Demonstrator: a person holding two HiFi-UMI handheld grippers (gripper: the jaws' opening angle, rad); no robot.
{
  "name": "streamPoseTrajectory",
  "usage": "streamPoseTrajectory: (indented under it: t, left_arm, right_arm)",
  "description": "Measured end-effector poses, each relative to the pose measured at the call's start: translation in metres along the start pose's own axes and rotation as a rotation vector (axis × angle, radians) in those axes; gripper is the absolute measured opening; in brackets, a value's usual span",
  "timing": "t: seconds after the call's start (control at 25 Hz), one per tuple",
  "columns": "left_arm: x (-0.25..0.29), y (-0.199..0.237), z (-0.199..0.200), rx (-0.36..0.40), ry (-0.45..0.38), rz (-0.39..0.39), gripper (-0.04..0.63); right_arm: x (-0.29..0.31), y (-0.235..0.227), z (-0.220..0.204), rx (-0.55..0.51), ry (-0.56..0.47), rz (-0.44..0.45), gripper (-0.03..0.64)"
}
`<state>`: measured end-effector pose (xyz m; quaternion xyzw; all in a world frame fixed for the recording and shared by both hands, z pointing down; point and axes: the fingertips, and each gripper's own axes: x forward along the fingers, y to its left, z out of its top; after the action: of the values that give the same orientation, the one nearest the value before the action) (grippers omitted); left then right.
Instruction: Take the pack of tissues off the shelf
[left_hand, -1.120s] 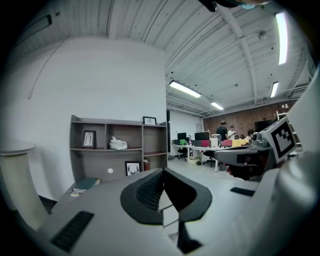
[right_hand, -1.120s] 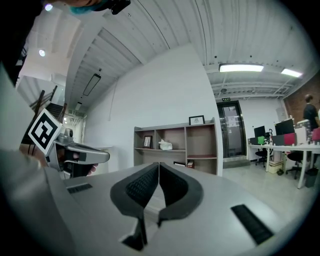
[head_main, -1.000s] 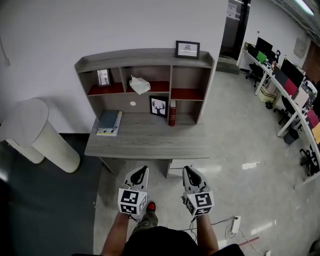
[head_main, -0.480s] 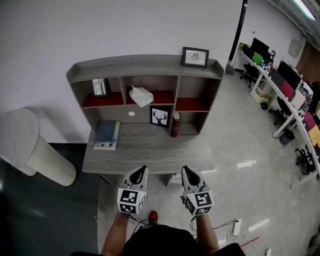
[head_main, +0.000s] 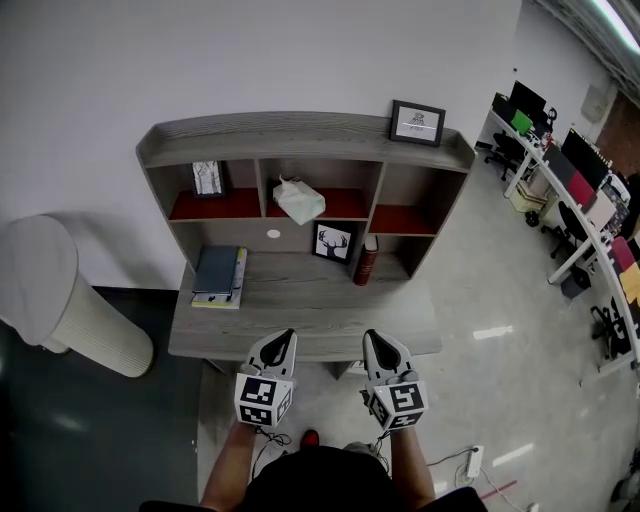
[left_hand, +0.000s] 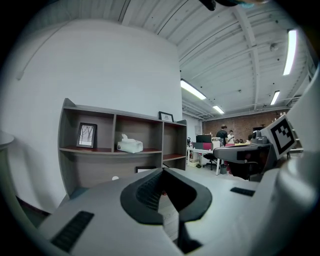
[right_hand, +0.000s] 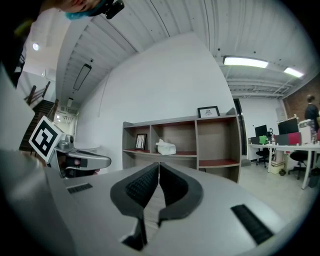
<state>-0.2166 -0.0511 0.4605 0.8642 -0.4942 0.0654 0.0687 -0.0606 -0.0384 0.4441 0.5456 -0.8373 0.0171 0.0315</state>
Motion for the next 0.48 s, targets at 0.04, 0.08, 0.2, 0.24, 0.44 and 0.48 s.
streamPoseTrajectory:
  t: [0.04,0.08,0.2,0.24,0.44,0.48]
  left_arm:
    - [0.001,0.006,0.0,-0.002,0.001,0.008,0.006]
    - [0.002,0.011,-0.001,-0.004,0.003,0.017,0.006]
    - [0.003,0.027,-0.004,-0.012,0.014,0.045,0.006]
    - [0.004,0.031,-0.004,-0.016,0.014,0.055,0.006]
    - [0.013,0.052,-0.003,-0.029,0.008,0.114,0.006]
    - [0.016,0.057,-0.003,-0.032,0.008,0.129,0.006]
  right_arm:
    - [0.006,0.001,0.0,-0.001,-0.001,0.004,0.029]
    - [0.011,0.001,0.001,0.0,-0.002,0.009,0.029]
    - [0.026,0.003,-0.001,-0.001,0.001,0.032,0.029]
    - [0.032,0.003,-0.001,-0.003,0.003,0.041,0.029]
    - [0.068,0.0,-0.001,0.002,-0.002,0.095,0.029]
    - [0.076,0.0,-0.001,0.002,-0.002,0.109,0.029]
